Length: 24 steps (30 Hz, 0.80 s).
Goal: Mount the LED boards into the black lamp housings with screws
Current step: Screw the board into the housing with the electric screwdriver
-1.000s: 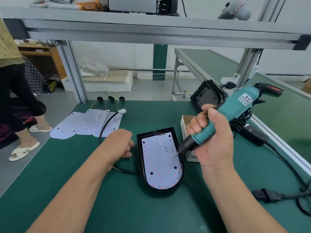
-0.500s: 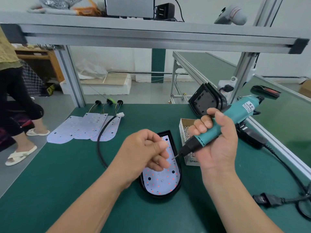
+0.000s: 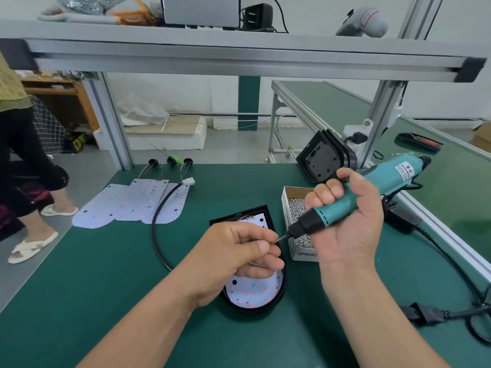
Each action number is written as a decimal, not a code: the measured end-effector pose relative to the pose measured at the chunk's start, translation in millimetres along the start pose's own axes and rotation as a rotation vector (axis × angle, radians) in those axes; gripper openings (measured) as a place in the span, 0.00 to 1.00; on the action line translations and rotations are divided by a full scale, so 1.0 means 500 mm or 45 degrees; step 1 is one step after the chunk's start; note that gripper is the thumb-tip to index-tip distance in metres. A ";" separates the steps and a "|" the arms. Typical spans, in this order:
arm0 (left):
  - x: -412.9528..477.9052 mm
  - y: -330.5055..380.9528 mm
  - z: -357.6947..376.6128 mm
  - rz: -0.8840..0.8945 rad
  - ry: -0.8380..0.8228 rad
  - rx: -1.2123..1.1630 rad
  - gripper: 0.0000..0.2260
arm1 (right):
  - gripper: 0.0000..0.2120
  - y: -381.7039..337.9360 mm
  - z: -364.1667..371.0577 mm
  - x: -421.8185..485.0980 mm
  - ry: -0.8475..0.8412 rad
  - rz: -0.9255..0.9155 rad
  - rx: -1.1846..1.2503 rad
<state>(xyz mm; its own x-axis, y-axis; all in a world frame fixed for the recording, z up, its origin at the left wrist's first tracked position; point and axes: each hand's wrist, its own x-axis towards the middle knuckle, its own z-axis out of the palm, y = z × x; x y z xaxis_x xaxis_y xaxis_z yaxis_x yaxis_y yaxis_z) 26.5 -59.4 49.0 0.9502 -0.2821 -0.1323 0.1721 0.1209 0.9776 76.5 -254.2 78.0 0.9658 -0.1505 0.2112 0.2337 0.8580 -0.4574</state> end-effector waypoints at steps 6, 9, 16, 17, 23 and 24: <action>-0.001 -0.006 0.010 0.009 -0.060 0.044 0.07 | 0.04 0.000 0.002 -0.001 -0.002 -0.006 -0.022; -0.001 -0.008 0.010 0.028 -0.068 0.066 0.07 | 0.04 0.001 0.002 -0.002 -0.002 0.000 -0.025; 0.002 -0.016 0.007 0.075 -0.067 0.175 0.08 | 0.04 0.000 0.000 -0.003 -0.005 0.035 -0.065; 0.002 -0.017 0.007 0.083 -0.058 0.190 0.08 | 0.03 0.001 0.000 -0.003 -0.011 0.038 -0.071; 0.005 -0.023 0.014 0.159 0.041 0.321 0.10 | 0.03 0.008 0.001 -0.002 -0.014 0.030 -0.167; 0.005 -0.023 0.016 0.168 0.058 0.339 0.11 | 0.03 0.010 0.001 -0.002 -0.010 0.023 -0.174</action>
<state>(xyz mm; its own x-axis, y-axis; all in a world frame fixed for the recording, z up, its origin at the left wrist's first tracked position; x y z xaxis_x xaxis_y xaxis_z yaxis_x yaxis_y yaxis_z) 24.7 -68.9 39.0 0.9715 -0.2371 -0.0026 -0.0222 -0.1016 0.9946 76.5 -249.7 76.0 0.9692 -0.1310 0.2085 0.2298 0.7856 -0.5745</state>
